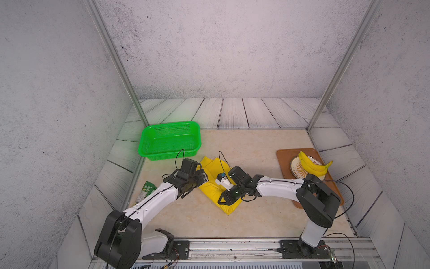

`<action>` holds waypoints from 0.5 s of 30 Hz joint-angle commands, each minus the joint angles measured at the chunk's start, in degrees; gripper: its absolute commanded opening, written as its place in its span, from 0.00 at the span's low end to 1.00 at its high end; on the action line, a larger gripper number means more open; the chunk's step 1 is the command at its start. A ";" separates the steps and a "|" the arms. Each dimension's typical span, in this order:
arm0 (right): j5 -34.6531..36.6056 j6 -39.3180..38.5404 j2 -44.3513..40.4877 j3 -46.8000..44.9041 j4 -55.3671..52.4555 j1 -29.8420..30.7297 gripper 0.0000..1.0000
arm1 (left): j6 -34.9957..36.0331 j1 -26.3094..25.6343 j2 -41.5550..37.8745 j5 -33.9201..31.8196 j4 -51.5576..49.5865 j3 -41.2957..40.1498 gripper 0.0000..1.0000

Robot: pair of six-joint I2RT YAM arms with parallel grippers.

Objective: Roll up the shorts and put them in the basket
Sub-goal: Roll the shorts at the center of the board.

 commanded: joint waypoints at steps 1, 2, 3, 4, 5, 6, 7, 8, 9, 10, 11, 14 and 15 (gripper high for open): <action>-16.01 15.48 2.88 -4.72 16.16 -4.29 0.20 | 1.46 0.33 -3.22 -2.03 -3.38 -3.50 0.75; -17.67 18.47 3.85 -5.85 20.06 -5.31 0.19 | 1.46 0.31 -4.07 -1.73 -2.64 -4.57 0.75; -19.08 21.56 5.03 -6.97 24.13 -6.41 0.19 | 1.42 0.31 -4.86 -1.12 -1.57 -5.83 0.75; -20.24 25.08 6.41 -8.02 27.94 -7.68 0.19 | 1.27 0.31 -5.48 -0.88 -0.67 -6.77 0.75; -20.81 27.32 7.36 -8.71 30.38 -8.31 0.19 | 1.16 0.24 -5.77 -0.61 0.11 -7.41 0.75; -21.35 30.36 8.91 -9.79 34.26 -9.45 0.19 | 0.83 0.23 -5.73 -0.45 1.09 -7.88 0.75; -21.89 34.19 10.54 -11.07 39.14 -10.45 0.19 | 0.70 0.22 -5.28 -0.15 2.21 -8.18 0.74; -22.34 37.64 12.04 -12.46 44.78 -11.39 0.19 | 0.59 0.16 -4.57 0.04 3.01 -8.21 0.74; -22.78 42.55 13.92 -13.75 51.11 -12.20 0.19 | 0.57 0.10 -3.63 0.20 3.82 -8.08 0.74; -23.30 46.97 15.84 -15.01 58.10 -13.22 0.19 | 0.68 0.01 -2.47 0.27 5.02 -7.82 0.74; -23.55 50.41 17.54 -15.87 63.69 -13.93 0.19 | 0.69 -0.12 -1.33 0.40 6.09 -7.53 0.74; -23.44 58.26 22.01 -17.31 74.86 -15.78 0.19 | 0.93 -0.47 2.62 0.95 9.99 -6.15 0.74; -23.44 59.50 23.03 -17.38 76.51 -16.26 0.19 | 1.00 -0.63 3.75 1.09 11.16 -5.42 0.74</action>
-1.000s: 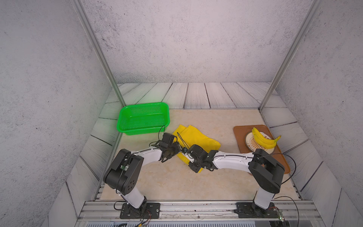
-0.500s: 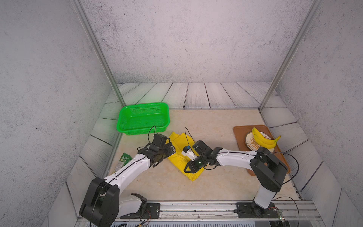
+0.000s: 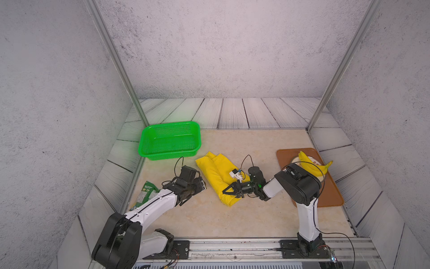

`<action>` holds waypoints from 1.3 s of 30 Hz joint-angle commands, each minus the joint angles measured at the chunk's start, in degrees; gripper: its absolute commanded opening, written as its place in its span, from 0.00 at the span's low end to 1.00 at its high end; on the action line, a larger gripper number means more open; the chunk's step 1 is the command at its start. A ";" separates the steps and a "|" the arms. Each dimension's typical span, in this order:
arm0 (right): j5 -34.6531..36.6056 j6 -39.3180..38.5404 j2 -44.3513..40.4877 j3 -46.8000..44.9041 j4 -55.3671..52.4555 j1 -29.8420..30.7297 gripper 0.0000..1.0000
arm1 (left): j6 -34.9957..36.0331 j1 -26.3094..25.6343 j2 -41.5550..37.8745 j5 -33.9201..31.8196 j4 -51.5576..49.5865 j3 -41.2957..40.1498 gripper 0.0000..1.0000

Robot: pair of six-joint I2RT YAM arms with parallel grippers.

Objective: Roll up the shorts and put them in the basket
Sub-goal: Roll the shorts at the center of the board.

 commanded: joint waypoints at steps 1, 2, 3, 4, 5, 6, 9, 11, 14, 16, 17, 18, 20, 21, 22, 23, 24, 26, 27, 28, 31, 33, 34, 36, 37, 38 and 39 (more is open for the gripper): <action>2.11 14.19 4.89 -2.11 11.93 -1.74 0.19 | 0.73 -0.61 3.22 0.95 6.30 2.74 0.74; 2.07 14.67 5.42 -2.10 12.45 -1.87 0.19 | 0.98 -0.90 4.17 1.06 7.46 3.34 0.74; 2.07 14.86 5.75 -2.18 12.49 -2.13 0.19 | 1.22 -1.33 5.00 0.74 8.34 4.08 0.74; 2.19 14.88 5.89 -2.37 12.35 -2.41 0.19 | 1.50 -1.69 6.06 0.28 8.94 5.02 0.74; 2.26 14.88 5.90 -2.48 12.13 -2.66 0.20 | 1.86 -1.91 7.01 0.13 9.56 5.68 0.75; 2.23 14.94 5.98 -2.63 11.85 -2.98 0.20 | 2.10 -2.10 8.24 0.06 10.39 6.46 0.75; 2.11 14.86 5.90 -2.90 11.13 -4.05 0.20 | 2.50 -2.61 11.31 -0.07 13.08 7.95 0.75; 1.97 14.87 5.92 -2.98 10.66 -4.58 0.20 | 2.64 -2.89 13.50 -0.33 13.99 9.13 0.75; 1.51 14.79 6.16 -2.76 10.05 -4.93 0.20 | 3.06 -3.33 17.27 -0.85 14.08 11.65 0.75; 1.26 14.64 6.34 -2.47 9.52 -5.15 0.20 | 3.44 -3.59 19.78 -1.33 14.76 12.85 0.75; 1.30 14.60 6.34 -2.54 9.28 -5.34 0.21 | 3.44 -3.73 20.81 -1.67 14.86 13.37 0.75; 1.12 14.61 6.34 -2.42 9.05 -5.41 0.21 | 3.63 -3.84 22.17 -1.66 15.23 14.03 0.75; 1.01 14.40 6.41 -2.44 8.23 -5.65 0.22 | 4.01 -4.12 23.99 -1.27 16.10 15.30 0.75; 0.85 14.35 6.50 -2.37 7.90 -5.94 0.23 | 4.07 -4.44 24.87 -1.45 16.15 15.99 0.75; 0.85 14.35 6.58 -2.58 7.89 -6.15 0.26 | 4.12 -4.93 25.62 -1.62 15.83 16.87 0.75; 0.71 14.25 6.68 -2.62 7.77 -6.27 0.26 | 4.26 -5.36 26.47 -1.95 15.02 17.88 0.75; 0.59 14.10 6.70 -2.72 7.57 -6.61 0.26 | 4.47 -5.84 27.28 -2.17 14.44 18.92 0.75; 0.37 13.53 6.69 -2.93 6.60 -6.94 0.26 | 4.34 -6.49 27.94 -2.10 13.88 19.93 0.73; 0.30 13.31 6.60 -2.99 6.28 -7.28 0.26 | 3.73 -6.58 27.16 -2.28 14.61 19.39 0.73; 0.26 13.13 6.60 -2.99 6.10 -7.54 0.26 | 3.39 -6.59 25.80 -2.72 16.19 18.28 0.73; 0.00 13.19 6.60 -3.21 6.16 -8.10 0.26 | 4.20 -6.59 21.72 -4.16 18.36 16.18 0.74; -0.31 13.21 6.60 -3.01 6.09 -8.40 0.26 | 6.02 -6.59 21.07 -3.81 17.28 17.63 0.75; -0.40 13.28 6.58 -2.93 6.09 -8.57 0.26 | 6.67 -6.59 21.52 -3.44 16.71 18.54 0.75; -0.45 13.42 6.56 -2.93 6.34 -8.76 0.26 | 7.22 -6.58 23.60 -2.98 15.55 20.68 0.75; -0.46 13.47 6.52 -2.86 6.44 -8.75 0.26 | 7.35 -6.59 24.77 -2.71 15.51 21.27 0.75; -0.46 13.39 6.43 -2.86 6.43 -8.84 0.26 | 7.20 -6.59 26.28 -2.36 15.71 21.82 0.75; -0.43 13.35 6.35 -2.92 6.27 -8.93 0.26 | 6.94 -6.59 27.89 -2.15 15.29 22.60 0.75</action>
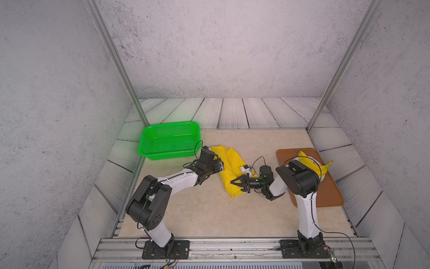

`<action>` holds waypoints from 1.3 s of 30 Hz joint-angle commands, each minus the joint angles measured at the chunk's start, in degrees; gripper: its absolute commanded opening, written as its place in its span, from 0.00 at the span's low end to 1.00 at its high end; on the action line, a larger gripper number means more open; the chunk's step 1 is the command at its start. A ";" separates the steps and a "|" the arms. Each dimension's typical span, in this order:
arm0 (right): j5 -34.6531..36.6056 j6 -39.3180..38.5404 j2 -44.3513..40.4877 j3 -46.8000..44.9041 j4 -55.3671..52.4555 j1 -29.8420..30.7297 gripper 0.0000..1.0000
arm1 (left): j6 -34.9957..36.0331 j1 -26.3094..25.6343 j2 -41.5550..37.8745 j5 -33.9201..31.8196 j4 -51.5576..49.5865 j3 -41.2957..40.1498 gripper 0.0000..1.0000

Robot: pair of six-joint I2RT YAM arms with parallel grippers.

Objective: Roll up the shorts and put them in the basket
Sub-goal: Roll the shorts at the center of the board.

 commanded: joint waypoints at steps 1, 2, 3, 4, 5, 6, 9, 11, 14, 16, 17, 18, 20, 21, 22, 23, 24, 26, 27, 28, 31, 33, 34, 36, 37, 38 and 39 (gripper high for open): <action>-0.10 0.27 2.43 -1.17 -6.29 -0.72 0.26 | 1.40 -0.44 4.92 0.65 -1.58 2.60 0.75; -0.19 0.27 2.51 -1.08 -6.49 -0.77 0.26 | 1.41 -0.44 6.58 1.01 -1.70 3.32 0.75; -0.34 0.19 2.60 -0.97 -6.60 -0.81 0.26 | 1.33 -0.44 8.44 1.30 -2.12 4.23 0.75; -0.58 0.11 2.69 -0.93 -6.84 -0.85 0.26 | 1.51 -0.44 9.94 1.38 -2.86 5.14 0.75; -0.62 -0.06 2.65 -0.84 -7.15 -0.92 0.26 | 1.60 -0.44 11.94 1.41 -4.60 6.75 0.75; -0.71 -0.21 2.56 -0.92 -7.42 -1.11 0.27 | 1.60 -0.40 13.83 1.37 -6.68 8.34 0.74; -0.90 -2.17 1.13 -1.18 -10.40 -1.70 0.35 | 1.62 -0.49 17.92 2.08 -10.11 10.82 0.73; -1.02 -5.93 -1.20 -1.12 -16.05 -1.77 0.40 | 1.38 -0.53 19.16 2.27 -11.59 11.59 0.73; 0.02 -17.72 -8.04 -0.38 -34.23 -1.85 0.47 | 1.79 -0.62 19.37 1.77 -12.96 11.66 0.73; 3.23 -28.86 -13.84 1.35 -51.83 -1.92 0.51 | 2.09 -0.62 19.37 1.17 -14.88 12.06 0.73; 5.80 -35.24 -17.32 2.62 -61.74 -1.88 0.53 | 2.23 -0.62 19.37 1.14 -15.65 12.18 0.73; 8.10 -39.42 -20.13 3.52 -68.39 -1.85 0.54 | 2.33 -0.62 19.37 1.27 -16.09 12.23 0.72; 14.30 -47.17 -25.82 5.75 -81.44 -1.85 0.55 | 2.09 -0.69 19.22 1.77 -16.45 11.72 0.72; 17.40 -49.54 -27.93 6.45 -85.73 -1.77 0.56 | 1.81 -0.71 19.11 2.00 -16.56 11.57 0.72; 20.75 -52.12 -30.75 7.46 -90.18 -1.76 0.57 | 1.55 -0.79 19.02 2.21 -16.70 11.40 0.72; 25.01 -54.30 -33.00 8.36 -94.04 -1.68 0.57 | 1.33 -0.86 19.02 2.36 -16.82 11.29 0.71; 28.28 -55.85 -34.91 9.23 -96.63 -1.53 0.58 | 1.21 -0.96 18.93 2.53 -17.13 11.17 0.71; 34.05 -59.06 -38.80 10.94 -101.14 -0.44 0.60 | 0.98 -1.06 18.90 3.02 -17.74 11.05 0.71; 36.56 -60.28 -40.13 11.83 -102.38 0.45 0.62 | 0.82 -1.10 18.80 3.25 -18.02 11.05 0.71; 39.46 -61.73 -41.29 12.94 -103.63 1.86 0.64 | 0.57 -1.16 18.63 3.56 -18.13 10.88 0.71; 47.67 -64.72 -42.75 16.39 -106.00 7.07 0.70 | -0.06 -1.24 18.11 4.26 -18.15 10.35 0.70; 52.90 -66.17 -42.44 18.50 -106.17 11.31 0.73 | -0.39 -1.23 17.97 4.76 -18.16 10.13 0.70; 54.75 -66.49 -41.83 19.49 -106.16 12.63 0.74 | -0.70 -1.24 17.96 5.00 -18.15 10.00 0.70; 58.02 -66.78 -39.66 21.90 -106.67 15.10 0.75 | -1.08 -1.19 17.97 5.66 -17.99 9.90 0.70; 59.56 -66.87 -38.48 23.21 -107.22 16.08 0.75 | -1.25 -1.23 17.97 5.91 -17.87 9.88 0.70; 61.37 -67.00 -36.92 24.63 -107.52 17.35 0.76 | -1.48 -1.24 17.97 6.21 -17.64 9.80 0.70; 63.04 -67.38 -35.48 25.77 -107.62 18.52 0.76 | -1.65 -1.21 17.96 6.45 -17.46 9.74 0.70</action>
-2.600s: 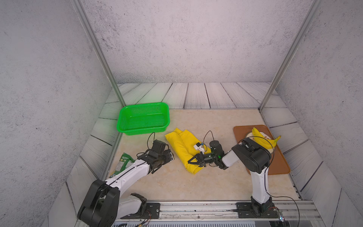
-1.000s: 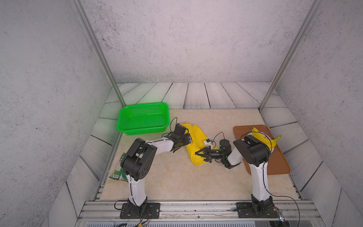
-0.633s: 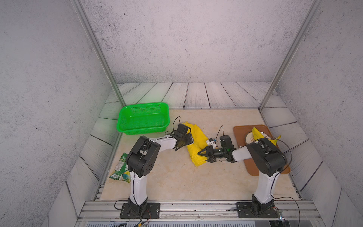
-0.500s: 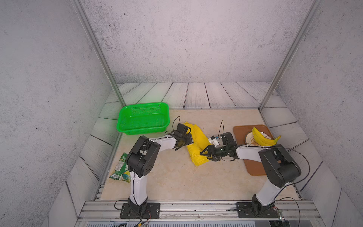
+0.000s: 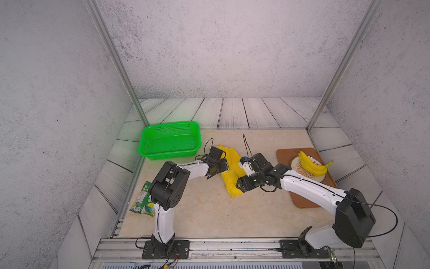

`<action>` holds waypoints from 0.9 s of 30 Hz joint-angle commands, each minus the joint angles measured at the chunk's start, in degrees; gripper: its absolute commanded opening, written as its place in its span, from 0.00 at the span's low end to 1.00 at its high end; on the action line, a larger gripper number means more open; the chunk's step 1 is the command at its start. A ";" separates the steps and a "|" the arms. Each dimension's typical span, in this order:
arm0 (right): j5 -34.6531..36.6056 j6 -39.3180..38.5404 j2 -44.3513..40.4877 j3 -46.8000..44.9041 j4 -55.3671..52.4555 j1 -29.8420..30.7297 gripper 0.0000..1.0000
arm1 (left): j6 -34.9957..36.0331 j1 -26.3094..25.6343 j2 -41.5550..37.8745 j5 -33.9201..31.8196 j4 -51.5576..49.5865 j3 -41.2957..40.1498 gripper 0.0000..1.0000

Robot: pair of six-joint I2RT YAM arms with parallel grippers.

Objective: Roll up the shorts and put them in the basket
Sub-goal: Roll the shorts at the center of the board.

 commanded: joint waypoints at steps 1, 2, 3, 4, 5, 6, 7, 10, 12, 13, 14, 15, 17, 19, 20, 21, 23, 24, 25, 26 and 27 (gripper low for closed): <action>11.24 -2.94 4.30 3.73 -3.33 2.99 0.76 | -0.03 -0.64 1.52 2.19 -9.29 -2.95 0.70; 13.35 -2.97 5.82 4.93 -3.32 4.15 0.76 | -0.17 -0.69 1.53 2.36 -9.28 -3.03 0.70; 14.76 -3.35 7.20 5.70 -2.85 5.05 0.76 | -0.24 -0.69 1.61 2.46 -9.21 -2.98 0.70; 15.91 -3.47 8.36 6.52 -2.55 5.59 0.76 | -0.19 -0.69 1.62 2.54 -9.20 -2.87 0.70; 16.82 -3.16 9.69 7.32 -2.16 6.13 0.76 | -0.27 -0.64 1.59 2.62 -9.17 -2.87 0.70; 17.67 -3.32 10.76 7.66 -0.92 6.70 0.76 | -0.41 -0.69 1.58 2.77 -9.10 -2.89 0.70; 18.55 -3.67 11.42 7.87 0.22 7.50 0.76 | -0.36 -0.69 1.62 2.80 -9.04 -2.92 0.70; 20.00 -4.27 13.85 9.39 2.15 9.15 0.77 | -0.37 -0.60 1.53 2.92 -9.01 -2.85 0.70; 20.53 -3.96 15.82 10.93 1.97 9.55 0.77 | -0.38 -0.60 1.38 3.02 -9.09 -2.81 0.70; 20.49 -3.91 16.48 11.39 1.92 9.63 0.77 | -0.29 -0.60 1.32 3.04 -9.13 -2.86 0.70; 20.87 -3.79 17.20 11.69 2.03 9.85 0.77 | -0.29 -0.51 1.24 3.06 -9.19 -2.79 0.70; 21.76 -3.67 17.93 11.93 2.13 9.91 0.77 | -0.32 -0.51 1.16 3.07 -9.23 -2.79 0.70; 23.85 -3.14 19.43 12.04 2.43 10.03 0.77 | -0.41 -0.33 1.09 3.16 -9.31 -2.86 0.70; 25.05 -2.38 20.62 11.86 3.14 9.99 0.76 | -0.60 -0.19 1.00 3.35 -9.06 -2.87 0.70; 25.02 -2.41 21.09 11.41 4.22 9.92 0.76 | -0.82 -0.09 1.01 3.57 -8.91 -2.98 0.70; 24.80 -2.54 21.62 11.11 5.04 9.99 0.74 | -1.08 0.09 0.88 3.96 -8.61 -3.15 0.70; 24.37 -2.42 22.56 11.02 5.96 9.94 0.67 | -1.64 0.52 0.53 4.96 -7.59 -3.55 0.70; 24.14 -2.42 22.76 10.53 6.90 9.94 0.60 | -1.78 0.78 0.11 5.34 -7.29 -3.76 0.70; 23.41 -2.57 22.64 9.88 8.00 9.90 0.55 | -1.92 1.05 -0.27 5.45 -7.21 -3.95 0.70; 21.77 -2.99 22.23 9.28 8.91 9.79 0.45 | -1.99 1.41 -1.12 5.82 -6.88 -4.32 0.71; 19.77 -3.12 21.87 8.73 9.65 9.57 0.37 | -2.03 1.88 -2.08 6.28 -6.33 -4.75 0.71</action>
